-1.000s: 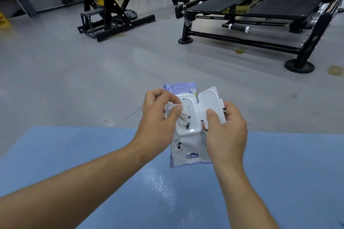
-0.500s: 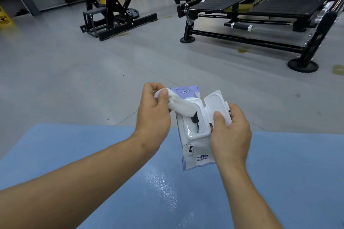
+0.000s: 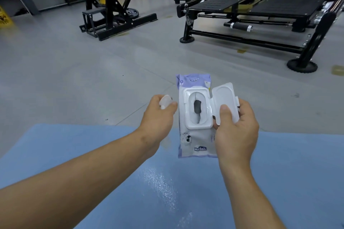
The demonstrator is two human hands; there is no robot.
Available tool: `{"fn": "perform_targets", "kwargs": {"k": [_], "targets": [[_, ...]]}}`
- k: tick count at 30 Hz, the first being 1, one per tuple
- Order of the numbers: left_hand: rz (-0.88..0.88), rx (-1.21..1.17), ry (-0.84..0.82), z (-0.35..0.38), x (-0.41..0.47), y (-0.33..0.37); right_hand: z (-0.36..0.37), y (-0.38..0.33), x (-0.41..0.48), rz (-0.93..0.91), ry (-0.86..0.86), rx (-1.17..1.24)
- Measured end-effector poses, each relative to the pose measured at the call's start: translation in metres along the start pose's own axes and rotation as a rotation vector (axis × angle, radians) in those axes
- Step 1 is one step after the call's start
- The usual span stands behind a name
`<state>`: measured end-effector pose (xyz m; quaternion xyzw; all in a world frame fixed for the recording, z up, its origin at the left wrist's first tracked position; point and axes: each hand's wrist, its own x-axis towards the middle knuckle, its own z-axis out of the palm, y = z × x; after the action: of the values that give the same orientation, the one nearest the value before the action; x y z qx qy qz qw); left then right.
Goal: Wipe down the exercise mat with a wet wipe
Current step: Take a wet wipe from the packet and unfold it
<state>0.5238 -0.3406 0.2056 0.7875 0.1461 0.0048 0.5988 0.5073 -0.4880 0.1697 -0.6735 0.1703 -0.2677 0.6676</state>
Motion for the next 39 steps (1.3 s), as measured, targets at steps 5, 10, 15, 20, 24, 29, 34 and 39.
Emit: {"fn": "perform_targets", "kwargs": {"k": [5, 10, 15, 20, 24, 29, 34, 39], "targets": [[0.005, -0.062, -0.143, 0.005, -0.006, 0.005, 0.004, -0.009, -0.006, -0.060, -0.042, 0.040], [0.032, -0.068, -0.212, 0.010, -0.011, 0.012, 0.010, -0.014, -0.018, -0.139, -0.255, 0.087], [0.089, -0.076, -0.288, 0.011, -0.010, 0.015, 0.014, -0.009, -0.022, -0.177, -0.284, 0.017], [0.175, -0.038, -0.343, 0.008, -0.006, 0.006, 0.015, -0.005, -0.019, -0.195, -0.279, -0.012], [0.164, -0.057, -0.322, 0.007, -0.007, 0.005, 0.016, -0.001, -0.020, -0.198, -0.271, -0.032], [0.115, -0.071, -0.280, 0.009, -0.007, 0.008, 0.018, -0.003, -0.020, -0.244, -0.259, -0.052], [0.014, -0.307, -0.232, 0.012, -0.010, 0.016, 0.026, -0.009, -0.033, -0.318, -0.283, -0.097], [0.014, -0.490, -0.196, -0.004, -0.011, 0.034, 0.046, -0.020, -0.042, -0.397, -0.322, -0.061]]}}
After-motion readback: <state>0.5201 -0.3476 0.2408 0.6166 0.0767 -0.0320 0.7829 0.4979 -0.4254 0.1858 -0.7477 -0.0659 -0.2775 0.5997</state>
